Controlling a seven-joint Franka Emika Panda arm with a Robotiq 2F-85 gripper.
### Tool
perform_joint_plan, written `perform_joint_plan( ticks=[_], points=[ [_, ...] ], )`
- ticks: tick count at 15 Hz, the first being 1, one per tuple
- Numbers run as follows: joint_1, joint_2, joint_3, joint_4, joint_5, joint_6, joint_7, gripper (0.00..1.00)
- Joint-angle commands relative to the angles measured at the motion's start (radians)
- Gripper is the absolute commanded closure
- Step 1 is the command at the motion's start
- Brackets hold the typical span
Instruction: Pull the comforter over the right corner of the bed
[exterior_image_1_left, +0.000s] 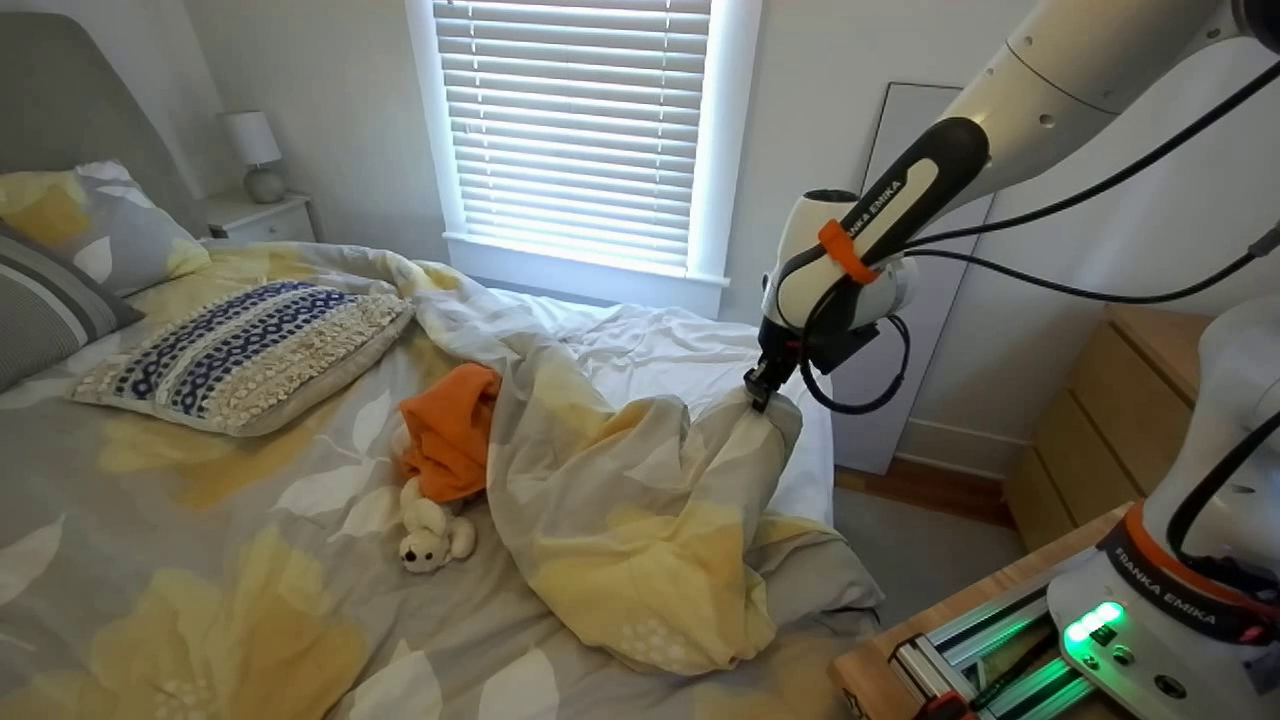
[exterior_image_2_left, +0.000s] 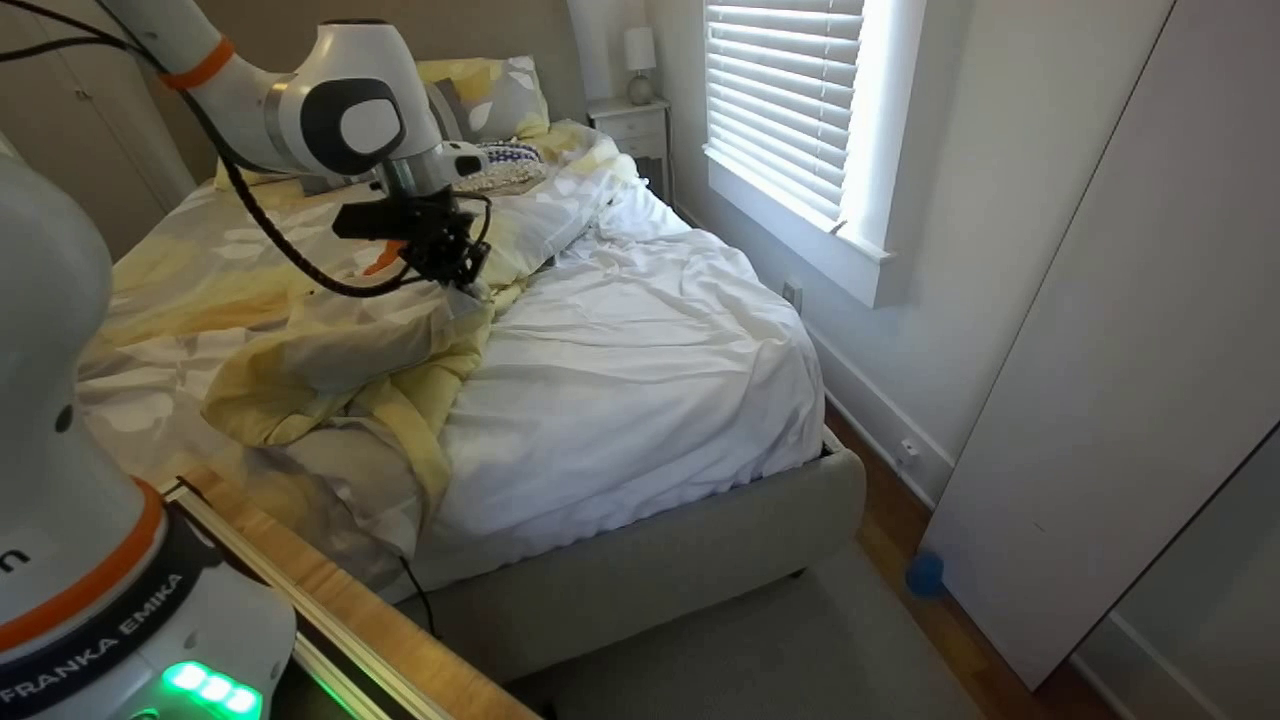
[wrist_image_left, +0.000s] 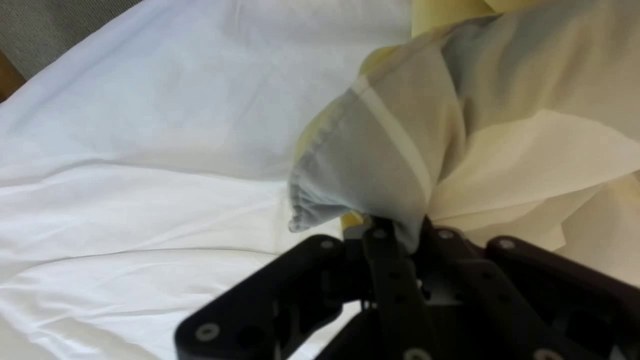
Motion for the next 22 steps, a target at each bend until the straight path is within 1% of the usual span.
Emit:
perform_joint_plan(
  ticks=[1,4,6,7,8,10,11,12,13,16,17,19,20,22],
  points=[
    [-0.241,0.022,0.137,0.059,-0.192,0.041,0.127,0.97],
    [-0.398,0.040,0.108,0.158,-0.420,-0.005,0.252,0.97],
    [-0.498,0.053,0.096,0.232,-0.514,-0.041,0.307,0.97],
    [-0.544,0.064,0.093,0.272,-0.543,-0.054,0.325,0.97],
    [-0.598,0.079,0.099,0.316,-0.541,-0.059,0.330,0.97],
    [-0.673,0.122,0.103,0.397,-0.542,-0.053,0.341,0.97],
    [-0.700,0.151,0.099,0.440,-0.546,-0.043,0.352,0.97],
    [-0.715,0.183,0.084,0.482,-0.563,-0.032,0.370,0.97],
    [-0.737,0.217,0.083,0.526,-0.555,-0.030,0.375,0.97],
    [-0.755,0.330,0.036,0.657,-0.569,-0.006,0.454,0.97],
    [-0.735,0.370,-0.010,0.701,-0.600,0.001,0.500,0.97],
    [-0.710,0.434,-0.083,0.776,-0.625,-0.015,0.594,0.97],
    [-0.748,0.346,-0.004,0.680,-0.589,-0.022,0.498,0.89],
    [-0.740,0.399,-0.045,0.739,-0.602,-0.022,0.541,0.89]
  ],
)
